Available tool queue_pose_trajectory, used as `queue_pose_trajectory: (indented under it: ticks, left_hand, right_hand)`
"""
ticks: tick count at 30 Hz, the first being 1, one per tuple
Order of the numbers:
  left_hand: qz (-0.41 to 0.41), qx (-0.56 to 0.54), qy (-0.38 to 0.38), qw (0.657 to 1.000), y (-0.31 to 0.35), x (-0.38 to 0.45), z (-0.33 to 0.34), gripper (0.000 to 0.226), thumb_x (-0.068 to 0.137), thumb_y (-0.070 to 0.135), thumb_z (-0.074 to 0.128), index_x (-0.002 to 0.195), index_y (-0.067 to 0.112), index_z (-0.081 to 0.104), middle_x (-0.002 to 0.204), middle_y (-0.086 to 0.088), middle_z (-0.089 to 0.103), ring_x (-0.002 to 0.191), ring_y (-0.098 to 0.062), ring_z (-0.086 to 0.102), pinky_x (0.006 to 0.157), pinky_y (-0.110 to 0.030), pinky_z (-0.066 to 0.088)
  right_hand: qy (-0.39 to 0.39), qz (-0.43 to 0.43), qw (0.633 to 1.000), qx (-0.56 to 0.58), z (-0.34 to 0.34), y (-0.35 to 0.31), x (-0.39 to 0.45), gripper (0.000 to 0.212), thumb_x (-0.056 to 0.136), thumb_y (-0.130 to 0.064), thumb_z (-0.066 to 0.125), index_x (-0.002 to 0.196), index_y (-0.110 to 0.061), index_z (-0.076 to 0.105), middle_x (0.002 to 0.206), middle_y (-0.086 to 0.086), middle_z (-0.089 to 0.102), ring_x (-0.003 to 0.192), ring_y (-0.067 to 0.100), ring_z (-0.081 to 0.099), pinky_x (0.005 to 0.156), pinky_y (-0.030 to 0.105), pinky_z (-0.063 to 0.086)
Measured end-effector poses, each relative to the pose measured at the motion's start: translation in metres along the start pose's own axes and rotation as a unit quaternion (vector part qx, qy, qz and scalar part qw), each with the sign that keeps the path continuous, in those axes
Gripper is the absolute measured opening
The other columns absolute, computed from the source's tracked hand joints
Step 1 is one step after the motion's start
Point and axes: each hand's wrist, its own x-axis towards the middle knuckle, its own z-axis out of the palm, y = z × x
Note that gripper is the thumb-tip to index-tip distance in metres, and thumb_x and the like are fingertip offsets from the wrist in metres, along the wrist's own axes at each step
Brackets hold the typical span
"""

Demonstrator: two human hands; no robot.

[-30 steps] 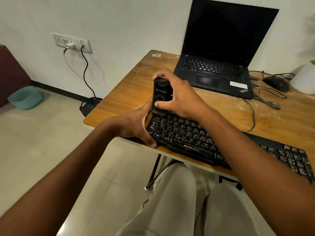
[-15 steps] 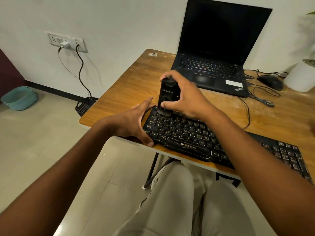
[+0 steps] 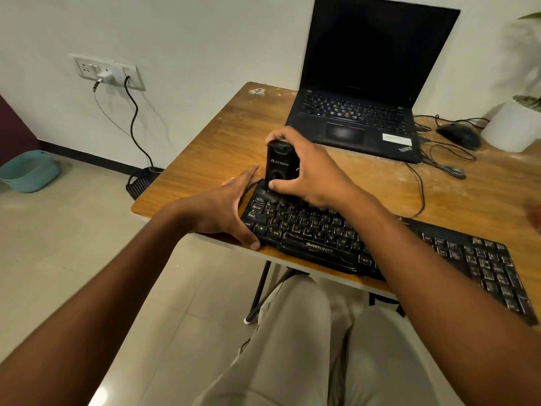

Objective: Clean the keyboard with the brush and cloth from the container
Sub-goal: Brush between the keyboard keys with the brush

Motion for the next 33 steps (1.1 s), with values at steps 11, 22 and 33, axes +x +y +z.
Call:
queue_pose_trajectory:
  ticks: [11,22,33]
  left_hand:
    - [-0.003,0.015,0.002,1.0,0.001,-0.001,0.0,0.166,0.036,0.057,0.102,0.158,0.052,-0.011,0.168,0.003,0.02,0.151,-0.025,0.028,0.123,-0.051,0.032]
    - [-0.002,0.017,0.0,1.0,0.0,-0.001,0.0,0.167,0.033,0.061,0.101,0.157,0.055,-0.011,0.169,0.005,0.016,0.152,-0.026,0.025,0.123,-0.052,0.031]
    - [0.003,0.003,-0.008,1.0,0.002,-0.001,-0.002,0.165,0.04,0.046,0.104,0.16,0.05,-0.01,0.165,0.006,0.021,0.143,-0.021,0.036,0.119,-0.042,0.039]
  right_hand:
    - [0.025,-0.004,1.0,0.013,-0.013,-0.002,-0.005,0.068,0.077,-0.014,0.086,0.129,-0.038,0.048,0.115,-0.01,0.057,0.095,0.01,0.062,0.064,0.023,0.061]
    - [-0.054,0.031,0.995,-0.077,-0.043,0.004,-0.019,0.072,0.078,-0.011,0.085,0.129,-0.044,0.045,0.115,-0.002,0.06,0.092,0.016,0.065,0.061,0.034,0.064]
    - [-0.053,0.04,0.995,-0.072,-0.041,0.015,-0.021,0.073,0.076,-0.011,0.087,0.129,-0.039,0.046,0.111,-0.008,0.059,0.094,0.01,0.063,0.067,0.03,0.061]
